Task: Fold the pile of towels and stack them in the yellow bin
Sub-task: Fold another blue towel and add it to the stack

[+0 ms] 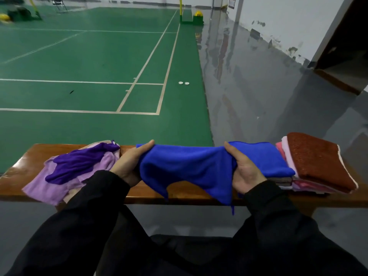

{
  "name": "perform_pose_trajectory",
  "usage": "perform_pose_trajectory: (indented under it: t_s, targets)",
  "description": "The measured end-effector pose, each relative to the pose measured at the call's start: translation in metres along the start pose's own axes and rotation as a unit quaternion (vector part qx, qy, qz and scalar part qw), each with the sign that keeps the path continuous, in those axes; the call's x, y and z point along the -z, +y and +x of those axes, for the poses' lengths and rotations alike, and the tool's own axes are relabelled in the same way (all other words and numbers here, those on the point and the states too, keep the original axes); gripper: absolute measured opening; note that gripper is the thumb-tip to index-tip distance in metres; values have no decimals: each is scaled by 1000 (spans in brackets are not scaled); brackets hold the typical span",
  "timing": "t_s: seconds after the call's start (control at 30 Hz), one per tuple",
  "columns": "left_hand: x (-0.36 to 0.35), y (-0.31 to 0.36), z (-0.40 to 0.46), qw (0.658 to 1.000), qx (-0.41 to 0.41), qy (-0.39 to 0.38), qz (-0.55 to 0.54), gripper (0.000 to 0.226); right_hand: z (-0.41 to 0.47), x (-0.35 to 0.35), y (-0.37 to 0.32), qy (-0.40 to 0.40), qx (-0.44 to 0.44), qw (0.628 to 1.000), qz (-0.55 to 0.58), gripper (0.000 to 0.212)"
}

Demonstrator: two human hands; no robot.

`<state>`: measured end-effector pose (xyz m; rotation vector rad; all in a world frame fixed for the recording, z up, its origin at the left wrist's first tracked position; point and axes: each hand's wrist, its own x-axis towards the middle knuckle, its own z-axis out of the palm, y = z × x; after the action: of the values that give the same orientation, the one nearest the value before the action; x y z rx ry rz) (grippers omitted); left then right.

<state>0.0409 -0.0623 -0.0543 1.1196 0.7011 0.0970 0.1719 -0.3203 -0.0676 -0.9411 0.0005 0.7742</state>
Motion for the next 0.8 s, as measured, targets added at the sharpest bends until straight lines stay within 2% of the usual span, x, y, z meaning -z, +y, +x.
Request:
perform_pose_trajectory:
  t_s: [0.07,0.2,0.27,0.3,0.37,0.4,0.43,0.5,0.63,0.73,0.8]
  targets:
    - [10,0,1,999,-11,-16,-32,45,5,1,-10,-2,-1,999,-35,65]
    - [17,8,1,997,-55,34,51,43,7,-1,-30,35,78,992,-94,56]
    - [20,10,1,996,-59,48,47,46,4,-4,-36,47,100,990,-92,43]
    - [22,11,1,998,-48,30,28,45,4,-5,-38,48,103,990,-85,40]
    - [21,12,-6,999,-35,-17,2,25,1,-3,-44,38,118,989,-83,41]
    - [22,12,-8,998,-49,-39,-3,32,0,-1,-47,42,129,986,-98,38]
    - [23,12,-7,997,-72,-32,3,40,-2,-1,-51,55,147,980,-122,32]
    - [22,13,-9,992,-124,8,23,33,-7,-1,-55,91,187,963,-169,22]
    - [26,14,-9,973,-208,85,45,55,-16,-1,-51,131,274,921,-243,25]
    - [23,16,-11,972,-211,91,-47,43,-21,-1,-49,87,248,949,-175,40]
    - [24,16,-10,969,-205,79,-109,37,-22,-3,-45,73,233,962,-121,25]
